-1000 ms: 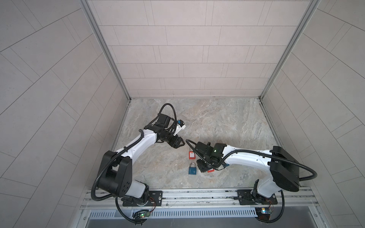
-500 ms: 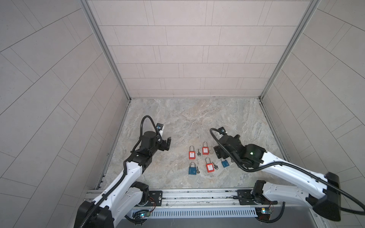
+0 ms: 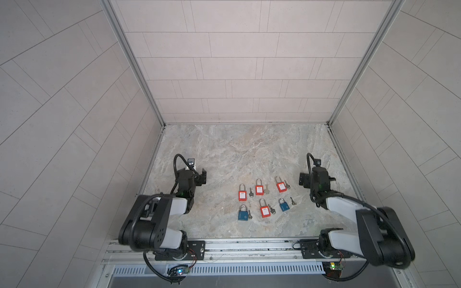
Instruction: Lock with the key
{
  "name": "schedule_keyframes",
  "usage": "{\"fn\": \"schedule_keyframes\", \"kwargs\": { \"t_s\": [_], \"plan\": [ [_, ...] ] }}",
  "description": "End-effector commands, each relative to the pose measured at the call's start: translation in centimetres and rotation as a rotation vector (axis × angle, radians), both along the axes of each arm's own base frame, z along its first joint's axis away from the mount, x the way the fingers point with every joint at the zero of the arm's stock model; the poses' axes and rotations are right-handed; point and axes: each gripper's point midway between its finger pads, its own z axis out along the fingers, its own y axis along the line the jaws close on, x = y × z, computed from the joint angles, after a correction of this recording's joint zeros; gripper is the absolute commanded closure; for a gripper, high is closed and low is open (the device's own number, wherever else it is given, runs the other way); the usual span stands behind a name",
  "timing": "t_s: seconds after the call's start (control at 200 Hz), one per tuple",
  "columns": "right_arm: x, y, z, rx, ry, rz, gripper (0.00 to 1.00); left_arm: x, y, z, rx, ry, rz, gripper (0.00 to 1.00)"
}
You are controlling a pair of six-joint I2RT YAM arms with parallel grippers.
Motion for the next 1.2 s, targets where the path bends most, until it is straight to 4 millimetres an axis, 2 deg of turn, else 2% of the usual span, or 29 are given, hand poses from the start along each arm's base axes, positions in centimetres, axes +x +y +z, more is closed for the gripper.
{"fn": "schedule_keyframes", "kwargs": {
  "t_s": [0.0, 0.11, 0.24, 0.355, 0.43, 0.465, 0.545, 0.66, 0.736, 0.846, 1.191],
  "plan": [
    [4.8, 2.9, 2.8, 0.059, -0.067, 0.166, 0.01, 0.9, 0.4, 2.5, -0.032, -0.165, 0.005, 0.0],
    [5.3, 4.2, 2.4, 0.072, -0.043, 0.246, 0.0, 1.4, 0.1, 2.1, -0.023, -0.063, -0.01, 0.0],
    [4.6, 4.4, 2.9, 0.062, -0.082, 0.261, 0.0, 2.0, 0.9, 2.3, -0.021, -0.133, 0.035, 0.0],
    [5.0, 3.9, 2.7, 0.061, -0.062, 0.228, 0.01, 1.6, 1.1, 2.2, -0.021, -0.1, 0.054, 0.0],
    [4.8, 3.6, 2.8, 0.054, -0.072, 0.209, 0.0, 1.9, 1.4, 1.7, -0.014, -0.096, 0.067, 0.0],
    [4.5, 3.3, 2.8, 0.044, -0.078, 0.192, 0.0, 2.8, 1.5, 2.2, -0.016, -0.084, 0.08, 0.0],
    [4.0, 2.0, 3.5, -0.017, -0.106, 0.144, 0.0, 3.7, 1.9, 1.6, -0.015, 0.003, 0.113, 0.0],
    [3.7, 1.2, 4.9, -0.079, -0.188, 0.129, 0.0, 3.6, 2.1, 1.5, -0.021, -0.019, 0.115, 0.0],
    [4.3, 0.8, 4.1, -0.072, -0.182, 0.117, 0.01, 3.7, 2.1, 1.8, -0.024, -0.027, 0.115, 0.0],
    [4.7, 1.3, 2.7, -0.08, -0.178, 0.154, 0.0, 3.7, 2.1, 1.7, -0.025, -0.023, 0.115, 0.0],
    [4.5, 1.4, 1.8, -0.087, -0.192, 0.159, 0.01, 3.8, 2.1, 1.5, -0.02, -0.013, 0.117, 0.0]
  ]
}}
